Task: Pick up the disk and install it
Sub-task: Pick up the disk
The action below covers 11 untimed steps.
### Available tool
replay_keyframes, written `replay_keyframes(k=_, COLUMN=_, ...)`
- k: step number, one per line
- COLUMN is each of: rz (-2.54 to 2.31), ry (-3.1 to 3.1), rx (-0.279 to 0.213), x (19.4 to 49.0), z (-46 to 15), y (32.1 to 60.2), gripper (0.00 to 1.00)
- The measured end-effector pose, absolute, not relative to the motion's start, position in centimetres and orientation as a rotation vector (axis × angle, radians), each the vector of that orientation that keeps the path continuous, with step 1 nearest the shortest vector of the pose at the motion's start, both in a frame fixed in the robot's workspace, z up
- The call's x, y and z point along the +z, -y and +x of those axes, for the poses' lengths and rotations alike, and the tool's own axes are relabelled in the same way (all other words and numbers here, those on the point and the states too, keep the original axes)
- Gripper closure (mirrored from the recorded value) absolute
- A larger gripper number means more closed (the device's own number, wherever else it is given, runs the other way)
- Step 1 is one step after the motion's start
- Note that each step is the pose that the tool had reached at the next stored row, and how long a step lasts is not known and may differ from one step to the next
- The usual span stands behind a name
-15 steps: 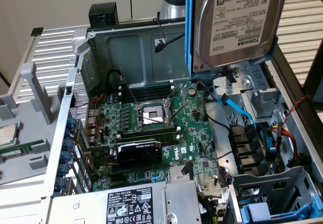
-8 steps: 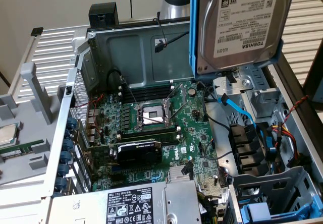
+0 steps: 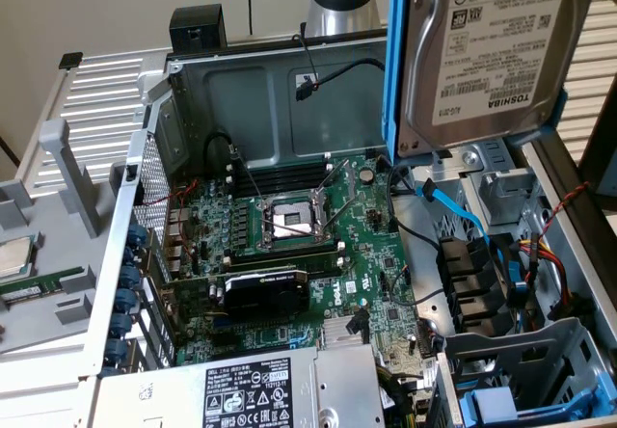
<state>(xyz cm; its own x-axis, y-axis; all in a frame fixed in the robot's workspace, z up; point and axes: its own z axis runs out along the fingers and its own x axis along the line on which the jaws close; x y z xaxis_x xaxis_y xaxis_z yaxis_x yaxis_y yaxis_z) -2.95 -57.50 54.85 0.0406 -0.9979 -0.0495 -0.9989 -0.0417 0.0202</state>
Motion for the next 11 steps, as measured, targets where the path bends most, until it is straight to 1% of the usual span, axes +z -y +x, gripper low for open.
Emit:
replay_keyframes(k=4, rz=-2.248, ry=-2.164, rx=0.078, x=54.55, z=-2.90, y=58.36, gripper=0.63)
replay_keyframes(k=11, rz=-2.250, ry=-2.175, rx=0.065, x=54.10, z=-2.03, y=58.52, gripper=0.63)
